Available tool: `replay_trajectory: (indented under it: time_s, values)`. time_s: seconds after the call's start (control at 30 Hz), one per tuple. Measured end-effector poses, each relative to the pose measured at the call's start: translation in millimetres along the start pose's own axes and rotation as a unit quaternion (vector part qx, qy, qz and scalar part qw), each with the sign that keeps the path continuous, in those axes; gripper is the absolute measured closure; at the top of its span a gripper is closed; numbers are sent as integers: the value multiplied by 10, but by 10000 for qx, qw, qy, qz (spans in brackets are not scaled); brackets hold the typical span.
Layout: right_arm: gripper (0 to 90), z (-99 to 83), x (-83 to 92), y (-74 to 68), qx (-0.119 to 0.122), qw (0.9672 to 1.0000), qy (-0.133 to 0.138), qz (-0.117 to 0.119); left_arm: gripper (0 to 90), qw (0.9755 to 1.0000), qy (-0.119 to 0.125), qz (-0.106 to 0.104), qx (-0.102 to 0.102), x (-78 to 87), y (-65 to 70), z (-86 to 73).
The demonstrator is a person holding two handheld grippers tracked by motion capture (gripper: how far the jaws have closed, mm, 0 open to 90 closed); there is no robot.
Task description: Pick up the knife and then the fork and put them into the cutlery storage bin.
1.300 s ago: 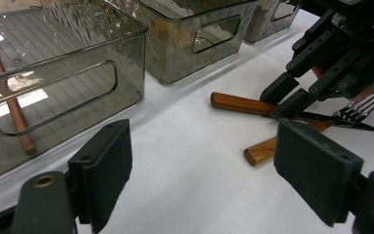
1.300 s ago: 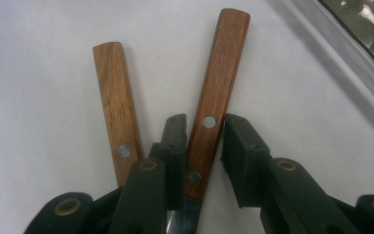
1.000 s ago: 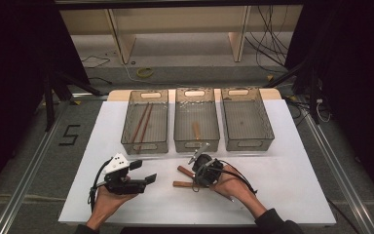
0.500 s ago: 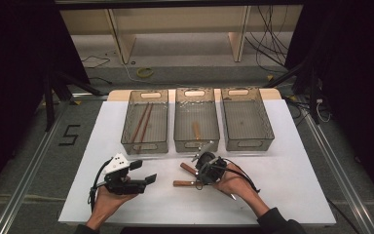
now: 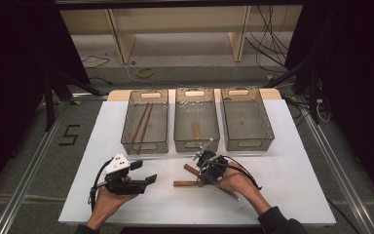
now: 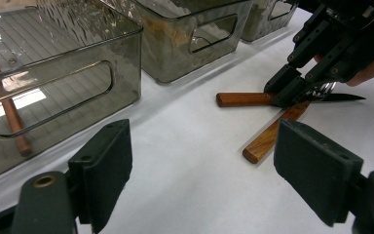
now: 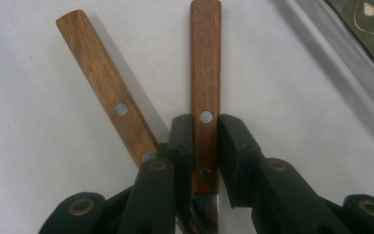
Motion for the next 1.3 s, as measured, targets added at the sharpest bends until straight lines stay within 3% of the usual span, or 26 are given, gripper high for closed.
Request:
replay_trajectory:
  time_s: [0.77, 1.07, 1.3]
  values:
    - [771, 31, -14, 9, 280, 9992, -196, -204, 216, 10000, -3, -6, -5, -1, 11, 2]
    - [774, 68, 18, 2, 157, 9998, -13, -139, 218, 10000, 15, 0, -10, 7, 2, 7]
    - [774, 155, 151, 40, 25, 9987, 491, -160, 218, 10000, 14, -2, -8, 4, 4, 7]
Point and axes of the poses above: each handheld gripper's, and its own axes: x roughly backward along the jaws, z roughly out of its top, y roughly to its right, the point moved 10 cm from there along -x, roughly forward along the jaws, and after that the axes turned 2 degrees about -x, right-handed, at the moved point
